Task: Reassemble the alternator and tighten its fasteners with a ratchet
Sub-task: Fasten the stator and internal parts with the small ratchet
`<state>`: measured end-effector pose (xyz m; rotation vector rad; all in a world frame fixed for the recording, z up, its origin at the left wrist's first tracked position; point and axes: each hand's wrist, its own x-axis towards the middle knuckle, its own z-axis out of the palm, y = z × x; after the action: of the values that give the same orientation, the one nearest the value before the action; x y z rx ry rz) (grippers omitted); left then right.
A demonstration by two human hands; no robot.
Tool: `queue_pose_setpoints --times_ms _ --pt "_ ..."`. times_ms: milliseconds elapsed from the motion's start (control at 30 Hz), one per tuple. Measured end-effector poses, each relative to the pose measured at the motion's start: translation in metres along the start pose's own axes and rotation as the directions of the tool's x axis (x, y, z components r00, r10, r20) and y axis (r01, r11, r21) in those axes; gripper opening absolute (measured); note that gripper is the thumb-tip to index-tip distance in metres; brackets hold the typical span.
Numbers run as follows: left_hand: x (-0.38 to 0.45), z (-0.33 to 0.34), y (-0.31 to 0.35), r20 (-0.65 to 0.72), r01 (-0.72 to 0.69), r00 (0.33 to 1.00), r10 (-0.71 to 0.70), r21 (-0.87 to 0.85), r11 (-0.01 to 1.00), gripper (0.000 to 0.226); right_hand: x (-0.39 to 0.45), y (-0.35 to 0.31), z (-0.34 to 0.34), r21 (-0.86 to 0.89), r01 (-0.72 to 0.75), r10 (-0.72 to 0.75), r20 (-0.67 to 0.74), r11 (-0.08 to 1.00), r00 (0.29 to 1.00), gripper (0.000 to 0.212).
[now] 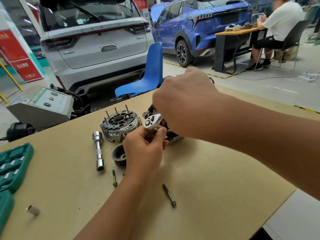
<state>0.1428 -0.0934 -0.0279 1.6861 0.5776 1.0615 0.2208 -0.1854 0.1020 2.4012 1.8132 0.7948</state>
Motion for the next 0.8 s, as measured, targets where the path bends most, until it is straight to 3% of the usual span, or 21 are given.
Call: queue_pose_setpoints --times_ms 133,300,400,467,567,700,800 --pt "0.0 0.002 -0.004 -0.036 -0.042 0.998 0.046 0.096 0.994 0.033 0.001 -0.004 0.003 0.093 0.059 -0.073 0.158 0.994 0.985 0.017" --pt "0.002 -0.003 -0.002 0.022 0.022 1.0 -0.022 -0.024 0.999 0.018 0.002 0.006 -0.006 -0.019 -0.016 0.016 0.005 1.0 1.0 0.034" --pt "0.001 -0.003 -0.004 0.011 -0.015 1.0 0.014 0.068 0.998 0.042 0.003 -0.002 -0.002 0.063 0.024 -0.028 0.071 0.998 0.997 0.029" --pt "0.001 -0.003 -0.004 0.0 -0.01 1.0 0.01 0.069 0.998 0.038 0.004 -0.002 -0.003 0.054 0.029 -0.033 0.091 0.998 0.995 0.022" --pt "0.002 -0.004 0.0 0.048 0.011 0.999 -0.01 -0.019 1.0 0.018 0.005 0.004 -0.007 -0.025 -0.004 0.005 0.043 1.0 0.999 0.032" --pt "0.0 -0.005 -0.003 0.041 -0.028 0.999 0.024 0.088 0.996 0.042 0.009 -0.002 -0.003 0.031 0.031 -0.034 0.123 0.999 0.992 0.028" --pt "0.0 -0.005 -0.003 0.024 0.006 1.0 -0.007 0.014 1.0 0.024 0.008 0.003 -0.003 -0.005 0.012 -0.011 0.09 1.0 0.996 0.027"
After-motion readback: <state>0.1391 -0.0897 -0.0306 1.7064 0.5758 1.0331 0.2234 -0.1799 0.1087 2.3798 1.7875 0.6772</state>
